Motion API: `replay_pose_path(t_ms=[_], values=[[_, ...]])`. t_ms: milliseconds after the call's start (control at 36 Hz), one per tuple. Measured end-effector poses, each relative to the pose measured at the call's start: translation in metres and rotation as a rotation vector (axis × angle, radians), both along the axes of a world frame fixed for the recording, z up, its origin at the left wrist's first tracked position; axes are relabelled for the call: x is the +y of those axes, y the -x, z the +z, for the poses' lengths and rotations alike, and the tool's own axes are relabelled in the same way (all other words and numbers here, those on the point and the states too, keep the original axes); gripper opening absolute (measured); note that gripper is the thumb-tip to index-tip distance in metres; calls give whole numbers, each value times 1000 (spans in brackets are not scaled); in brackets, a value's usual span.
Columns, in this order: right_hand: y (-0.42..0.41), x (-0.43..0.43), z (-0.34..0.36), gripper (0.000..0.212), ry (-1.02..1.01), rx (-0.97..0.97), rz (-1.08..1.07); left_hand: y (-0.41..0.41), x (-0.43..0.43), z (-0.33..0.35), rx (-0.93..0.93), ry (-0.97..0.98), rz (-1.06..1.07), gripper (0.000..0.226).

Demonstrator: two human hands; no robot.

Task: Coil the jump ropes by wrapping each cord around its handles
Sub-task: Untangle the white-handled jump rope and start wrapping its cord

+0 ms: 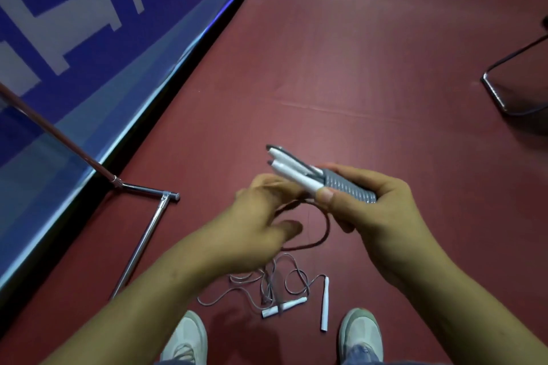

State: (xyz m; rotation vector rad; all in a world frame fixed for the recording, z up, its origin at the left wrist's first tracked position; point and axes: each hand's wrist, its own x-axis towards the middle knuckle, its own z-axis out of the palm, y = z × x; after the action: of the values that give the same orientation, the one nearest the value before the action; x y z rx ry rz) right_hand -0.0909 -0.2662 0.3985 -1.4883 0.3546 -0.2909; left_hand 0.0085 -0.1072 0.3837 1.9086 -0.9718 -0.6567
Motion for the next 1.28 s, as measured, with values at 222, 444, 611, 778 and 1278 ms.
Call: replay_pose_path(t_ms=[222, 444, 611, 778, 1278], values=[[-1, 1, -4, 50, -105, -22, -56, 13, -2, 11, 238, 325, 86, 38], [3, 10, -10, 55, -156, 6, 7, 14, 3, 23, 199, 259, 93, 24], [0, 11, -2, 39, -7, -32, 35, 8, 12, 27, 191, 218, 165, 43], [0, 13, 6, 50, 108, 52, 172, 14, 12, 24, 112, 156, 140, 32], [-4, 5, 2, 36, 381, 166, 203, 1, 21, 22, 314, -28, 80, 23]])
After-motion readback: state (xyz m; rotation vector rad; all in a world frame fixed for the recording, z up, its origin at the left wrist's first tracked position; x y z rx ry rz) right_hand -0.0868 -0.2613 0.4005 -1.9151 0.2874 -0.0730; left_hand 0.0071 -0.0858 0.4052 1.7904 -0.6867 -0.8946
